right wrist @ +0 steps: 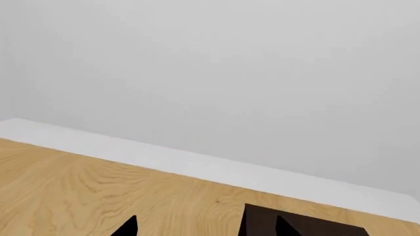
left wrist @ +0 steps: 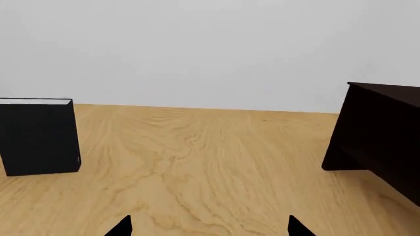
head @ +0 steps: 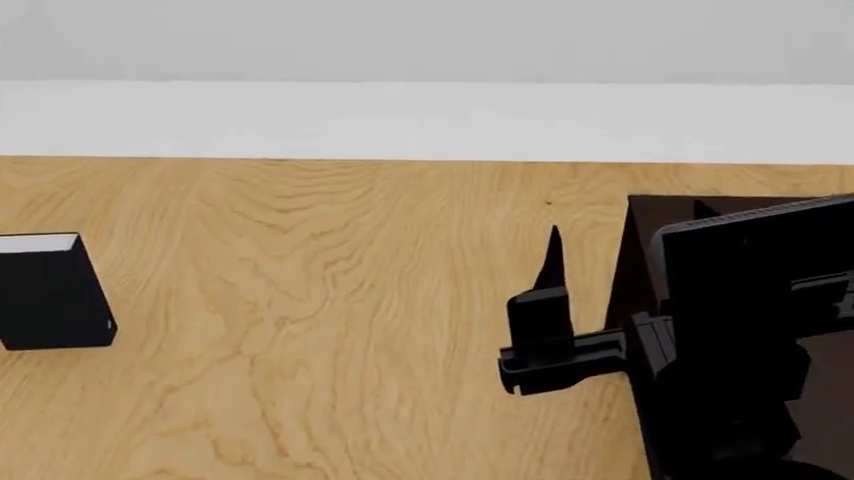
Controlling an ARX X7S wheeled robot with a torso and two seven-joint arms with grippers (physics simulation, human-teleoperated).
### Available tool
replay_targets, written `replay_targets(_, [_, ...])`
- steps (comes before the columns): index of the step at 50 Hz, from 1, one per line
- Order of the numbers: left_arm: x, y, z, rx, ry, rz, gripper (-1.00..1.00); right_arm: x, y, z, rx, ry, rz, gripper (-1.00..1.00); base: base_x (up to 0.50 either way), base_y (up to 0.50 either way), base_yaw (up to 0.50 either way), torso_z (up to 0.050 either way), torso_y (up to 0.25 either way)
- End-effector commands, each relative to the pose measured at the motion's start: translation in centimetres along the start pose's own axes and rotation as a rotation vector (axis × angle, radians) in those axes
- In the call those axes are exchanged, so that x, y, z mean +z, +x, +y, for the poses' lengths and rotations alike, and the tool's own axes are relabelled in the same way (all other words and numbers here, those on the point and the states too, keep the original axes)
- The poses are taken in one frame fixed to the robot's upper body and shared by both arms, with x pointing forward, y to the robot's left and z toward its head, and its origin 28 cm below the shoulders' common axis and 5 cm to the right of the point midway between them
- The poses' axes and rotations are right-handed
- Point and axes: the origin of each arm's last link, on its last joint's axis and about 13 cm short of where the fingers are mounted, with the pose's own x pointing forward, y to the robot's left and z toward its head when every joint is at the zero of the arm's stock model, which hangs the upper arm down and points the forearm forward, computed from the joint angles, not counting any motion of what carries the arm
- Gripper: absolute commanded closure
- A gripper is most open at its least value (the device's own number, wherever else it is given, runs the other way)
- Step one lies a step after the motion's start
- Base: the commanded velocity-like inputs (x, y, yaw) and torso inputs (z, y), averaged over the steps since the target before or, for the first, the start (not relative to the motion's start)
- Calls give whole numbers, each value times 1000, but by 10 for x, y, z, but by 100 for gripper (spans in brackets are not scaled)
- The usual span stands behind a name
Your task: Pick up the book on the right and place it on the cabinet shelf.
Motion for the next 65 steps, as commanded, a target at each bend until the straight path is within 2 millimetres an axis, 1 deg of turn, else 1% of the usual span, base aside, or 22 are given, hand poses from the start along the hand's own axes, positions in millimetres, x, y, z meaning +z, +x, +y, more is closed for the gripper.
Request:
replay_targets(1, [1, 0, 0, 1, 0, -3, -100, -1, -1, 1, 13, 3, 10, -100, 0, 0, 0, 0, 0])
replay_targets(23, [-1, 0, 1, 2, 4, 8, -100, -2, -1, 4, 46, -4, 31, -100, 0, 0, 0, 0, 0])
replay_targets(24, [-2, 0, 1, -1, -3, -18, -100, -1, 3, 6, 71, -17, 57, -100, 0, 0, 0, 0, 0])
replay_targets(25, [-1, -1, 1, 2, 5, 7, -100, -2, -1, 5, 51, 0, 32, -100, 0, 0, 0, 0, 0])
replay_targets(29, [-1, -1, 0, 1, 4, 7, -100, 0, -9, 1, 56, -9, 47, -100, 0, 0, 0, 0, 0])
replay_targets(31, [-1, -1, 0, 1, 4, 7, -100, 0, -10, 1, 56, -9, 47, -100, 0, 0, 0, 0, 0])
replay_targets(32, [-2, -1, 1, 1, 3, 7, -100, 0, -17, 1, 80, -16, 69, -100, 0, 0, 0, 0, 0])
replay_targets(33, [-2, -1, 1, 1, 3, 7, -100, 0, -18, 1, 80, -16, 69, -100, 0, 0, 0, 0, 0])
replay_targets(34, [-2, -1, 1, 0, 3, 5, -100, -1, -24, 0, 106, -34, 94, -100, 0, 0, 0, 0, 0])
replay_targets(41, [-2, -1, 1, 0, 3, 5, -100, -1, -24, 0, 106, -34, 94, -100, 0, 0, 0, 0, 0])
replay_targets(42, [-2, -1, 1, 0, 3, 7, -100, 0, -33, -2, 117, -51, 115, -100, 0, 0, 0, 0, 0])
replay_targets(43, [-2, -1, 1, 1, 5, 5, -100, -6, -49, -34, -75, -91, 186, -100, 0, 0, 0, 0, 0])
replay_targets(44, [-2, -1, 1, 1, 5, 5, -100, -14, -38, -36, -29, -209, 243, -100, 0, 0, 0, 0, 0])
replay_targets(45, [-2, -1, 1, 0, 5, 5, -100, -13, -44, -27, 43, -334, 201, -100, 0, 0, 0, 0, 0])
replay_targets(46, [-2, -1, 1, 0, 6, 6, -100, 6, -47, -26, 48, -406, 79, -100, 0, 0, 0, 0, 0])
replay_targets(47, [-2, -1, 1, 0, 6, 6, -100, 23, -57, -34, -27, -401, -7, -100, 0, 0, 0, 0, 0])
replay_targets(48, [-2, -1, 1, -1, 5, 5, -100, 31, -67, -32, -83, -327, -51, -100, 0, 0, 0, 0, 0])
replay_targets(49, [-2, -1, 1, -1, 5, 5, -100, 29, -73, -25, -22, -252, 22, -100, 0, 0, 0, 0, 0])
replay_targets(50, [-2, -1, 1, -2, 3, 5, -100, 33, -83, -21, 60, -207, 77, -100, 0, 0, 0, 0, 0])
replay_targets(52, [-2, -1, 1, -2, 3, 5, -100, 38, -103, -12, 279, -85, 216, -100, 0, 0, 0, 0, 0])
replay_targets(53, [-2, -1, 1, -4, -1, 5, -100, 40, -108, -13, 298, -108, 215, -100, 0, 0, 0, 0, 0])
replay_targets(65, [-2, 0, 1, -9, -6, 7, -100, 36, -131, -11, 391, -104, 288, -100, 0, 0, 0, 0, 0])
